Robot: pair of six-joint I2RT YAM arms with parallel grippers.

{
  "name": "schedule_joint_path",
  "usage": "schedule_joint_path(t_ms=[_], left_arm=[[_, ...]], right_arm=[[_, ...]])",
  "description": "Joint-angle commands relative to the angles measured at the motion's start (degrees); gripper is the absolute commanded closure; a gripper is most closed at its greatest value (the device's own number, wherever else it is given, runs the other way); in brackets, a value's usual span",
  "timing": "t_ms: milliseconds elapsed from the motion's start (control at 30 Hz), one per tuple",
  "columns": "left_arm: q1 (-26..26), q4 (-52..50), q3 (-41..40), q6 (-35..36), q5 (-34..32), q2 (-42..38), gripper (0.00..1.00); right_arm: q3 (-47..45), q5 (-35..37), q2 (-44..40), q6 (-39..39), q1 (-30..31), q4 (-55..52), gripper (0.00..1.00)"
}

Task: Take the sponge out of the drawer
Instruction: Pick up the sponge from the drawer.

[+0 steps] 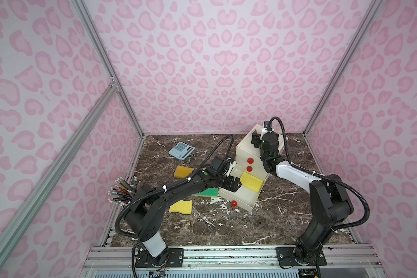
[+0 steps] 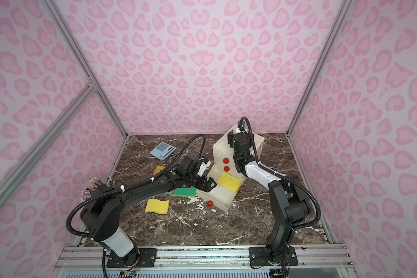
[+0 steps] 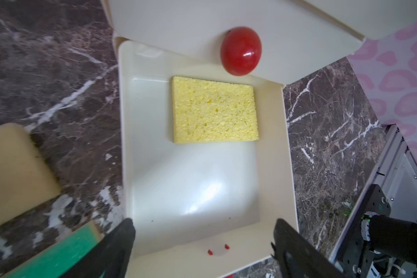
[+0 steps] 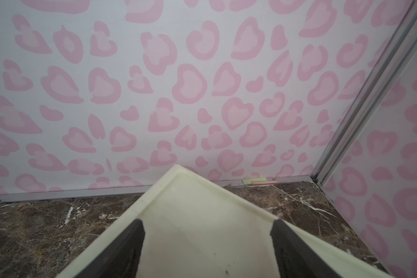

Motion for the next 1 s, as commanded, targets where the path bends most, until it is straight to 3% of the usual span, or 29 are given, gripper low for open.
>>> schedule_joint_path(t_ms=[0,300,533,967], left_arm=[[-2.26,3.28,3.10,-1.25,0.11,3.41,0.08],[-3.67,1.67,8.16,-2.37,-3.34,10.43,0.08],[-3.61,-2.15,12.06,-2.93,-6.31,13.07,0.00],[-3.64,-7.69,19.95,-6.17,-9.74,19.27,0.02]], right_arm=[[-2.45,-0.68,2.62,-5.01,-0.21,-26.56,0.15],[-3.85,-1.88,0.63,-5.02,-0.56,-25.40,0.15],[-5.36,-4.29,-1.59,-4.84,-1.41,-23.96,0.15],[-7.91,-7.80,-4.80,-4.09,-3.65,-22.11,0.15]])
